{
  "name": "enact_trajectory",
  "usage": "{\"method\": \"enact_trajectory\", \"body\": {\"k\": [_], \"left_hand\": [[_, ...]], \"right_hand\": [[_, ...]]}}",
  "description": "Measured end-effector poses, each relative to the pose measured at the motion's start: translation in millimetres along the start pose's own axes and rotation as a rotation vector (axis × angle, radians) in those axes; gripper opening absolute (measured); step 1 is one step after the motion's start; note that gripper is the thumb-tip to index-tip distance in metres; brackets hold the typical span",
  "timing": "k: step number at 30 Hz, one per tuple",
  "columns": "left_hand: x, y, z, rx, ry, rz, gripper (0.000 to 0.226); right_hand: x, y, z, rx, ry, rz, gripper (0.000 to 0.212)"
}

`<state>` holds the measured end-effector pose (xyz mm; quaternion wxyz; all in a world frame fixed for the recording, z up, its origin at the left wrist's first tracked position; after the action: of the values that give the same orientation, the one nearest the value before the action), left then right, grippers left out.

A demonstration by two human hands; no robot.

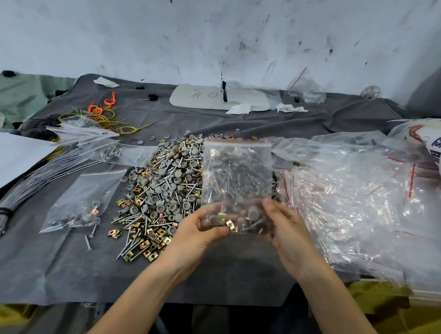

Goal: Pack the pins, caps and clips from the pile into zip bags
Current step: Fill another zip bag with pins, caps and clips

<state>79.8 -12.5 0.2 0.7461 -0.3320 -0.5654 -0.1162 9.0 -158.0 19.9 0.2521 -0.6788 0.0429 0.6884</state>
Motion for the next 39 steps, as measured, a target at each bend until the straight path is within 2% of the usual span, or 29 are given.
{"method": "enact_trajectory", "body": {"k": [3,8,11,15,20,30,34,37,39], "left_hand": [[0,2,2,0.032,-0.003,-0.083,0.042],[-7,3,7,0.060,0.092,0.038,0.021],[-9,6,8,0.084,0.144,0.077,0.023],[-12,8,9,0.135,0.184,0.087,0.026],[-18,9,8,0.185,0.217,0.105,0.026],[-20,12,8,0.192,0.200,0.130,0.024],[-4,8,15,0.104,0.105,0.102,0.034],[-3,8,20,0.070,0.123,0.259,0.039],[2,10,23,0.050,0.127,0.400,0.044]], "right_hand": [[4,5,-2,0.011,-0.029,0.028,0.033],[23,-3,2,-0.170,-0.190,-0.010,0.038],[33,-1,5,-0.122,-0.270,-0.001,0.017],[43,4,4,-0.054,-0.375,-0.101,0.036],[52,7,3,-0.083,-0.436,-0.199,0.039],[48,1,10,-0.173,-0.412,-0.270,0.043],[29,-23,14,-0.329,-0.351,-0.239,0.042],[24,-51,17,-0.405,-0.332,-0.207,0.042],[27,-64,15,-0.379,-0.328,-0.162,0.044]]}}
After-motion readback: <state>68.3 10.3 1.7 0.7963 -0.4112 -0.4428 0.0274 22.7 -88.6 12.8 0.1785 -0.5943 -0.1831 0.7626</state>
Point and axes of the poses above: each hand's wrist, its own z-axis away from the middle knuckle, its own y-axis out of the back of the hand, x = y × z, the point moved 7 cm from there along -z, towards the middle knuckle, and after that the axes turned 2 degrees about z, right-handed, at the moved point
